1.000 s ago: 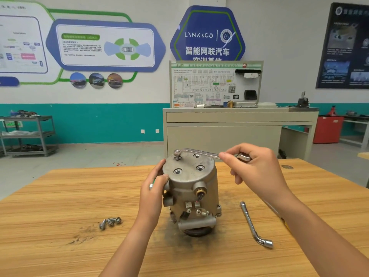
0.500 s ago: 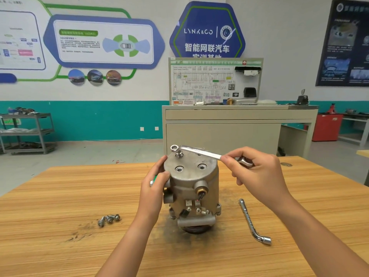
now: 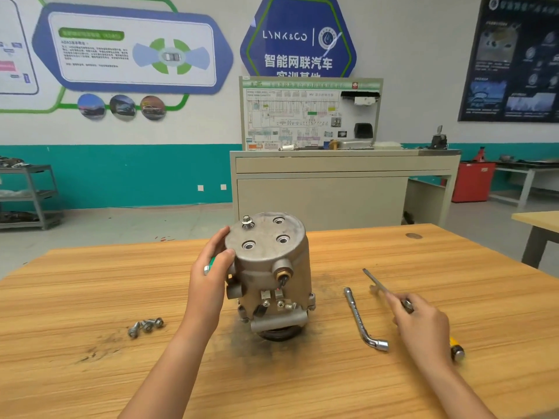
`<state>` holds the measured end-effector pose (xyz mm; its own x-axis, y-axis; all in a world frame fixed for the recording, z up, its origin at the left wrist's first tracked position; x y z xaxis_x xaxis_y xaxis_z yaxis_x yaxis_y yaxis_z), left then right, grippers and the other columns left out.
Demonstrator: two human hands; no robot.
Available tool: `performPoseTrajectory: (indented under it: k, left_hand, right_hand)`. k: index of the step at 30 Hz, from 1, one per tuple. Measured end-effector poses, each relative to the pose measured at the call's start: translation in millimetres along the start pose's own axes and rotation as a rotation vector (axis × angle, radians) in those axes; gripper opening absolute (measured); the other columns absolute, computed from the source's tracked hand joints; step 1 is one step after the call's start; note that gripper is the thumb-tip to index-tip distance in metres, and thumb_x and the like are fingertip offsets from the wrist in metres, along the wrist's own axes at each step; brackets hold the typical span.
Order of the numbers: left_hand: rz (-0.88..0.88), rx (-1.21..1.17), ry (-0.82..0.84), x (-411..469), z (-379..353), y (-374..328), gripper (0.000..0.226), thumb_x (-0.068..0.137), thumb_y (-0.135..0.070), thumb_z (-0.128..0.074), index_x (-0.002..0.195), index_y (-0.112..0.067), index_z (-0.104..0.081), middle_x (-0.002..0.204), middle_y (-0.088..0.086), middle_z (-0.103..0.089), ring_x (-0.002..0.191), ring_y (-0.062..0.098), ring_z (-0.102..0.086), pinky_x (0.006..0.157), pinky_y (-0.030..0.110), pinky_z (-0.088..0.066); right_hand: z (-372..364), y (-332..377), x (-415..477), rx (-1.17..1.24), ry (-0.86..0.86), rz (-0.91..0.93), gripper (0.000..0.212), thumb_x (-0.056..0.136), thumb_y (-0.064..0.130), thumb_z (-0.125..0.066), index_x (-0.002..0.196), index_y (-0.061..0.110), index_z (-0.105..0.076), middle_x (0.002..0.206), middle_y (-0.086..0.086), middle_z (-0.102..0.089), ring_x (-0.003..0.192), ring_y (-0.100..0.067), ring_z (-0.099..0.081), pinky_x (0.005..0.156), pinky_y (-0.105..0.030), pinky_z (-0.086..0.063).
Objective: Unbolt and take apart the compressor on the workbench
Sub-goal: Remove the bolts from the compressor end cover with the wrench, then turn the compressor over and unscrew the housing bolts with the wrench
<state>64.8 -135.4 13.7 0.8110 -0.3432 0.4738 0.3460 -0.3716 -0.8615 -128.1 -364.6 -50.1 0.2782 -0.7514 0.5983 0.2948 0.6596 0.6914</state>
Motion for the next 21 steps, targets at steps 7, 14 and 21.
performPoseTrajectory:
  k: [7,14,21]
  left_hand:
    - [0.019,-0.021,-0.012,1,-2,3,0.039,0.095,-0.007,-0.04,0.126,-0.027,-0.053,0.134,0.001,-0.053,0.122,0.022,-0.051,0.086,0.032,-0.042]
    - [0.016,0.0,-0.018,-3,-6,-1,0.039,0.094,-0.008,-0.041,0.125,-0.029,-0.053,0.132,-0.003,-0.053,0.123,0.018,-0.05,0.098,0.04,-0.042]
    - [-0.004,0.037,0.016,-4,-8,-3,0.038,0.095,-0.009,-0.043,0.125,-0.031,-0.051,0.119,-0.019,-0.053,0.122,0.013,-0.048,0.094,0.026,-0.044]
  right_hand:
    - [-4,-21,-8,-0.291,0.196,0.093,0.015,0.088,0.021,-0.061,0.097,0.014,-0.071,0.079,-0.007,-0.071,0.076,-0.028,-0.064,0.056,-0.029,-0.033]
    - [-7,-28,-14,-0.44,0.394,0.181,0.03,0.094,0.043,-0.043,0.113,0.032,-0.063,0.101,0.01,-0.064,0.101,-0.009,-0.054,0.075,-0.023,-0.042]
    - [-9,-18,-14,-0.513,0.431,0.204,0.035,0.096,0.042,-0.039,0.114,0.027,-0.065,0.124,0.012,-0.054,0.117,-0.007,-0.043,0.089,-0.02,-0.035]
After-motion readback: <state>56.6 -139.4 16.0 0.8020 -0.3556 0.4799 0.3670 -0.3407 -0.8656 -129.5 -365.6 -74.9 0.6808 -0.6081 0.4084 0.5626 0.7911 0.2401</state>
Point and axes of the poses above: each hand's wrist, its own x-axis towards the middle knuckle, its own z-axis out of the back of the hand, y = z × x, the point moved 2 cm from there along x, towards the middle knuckle
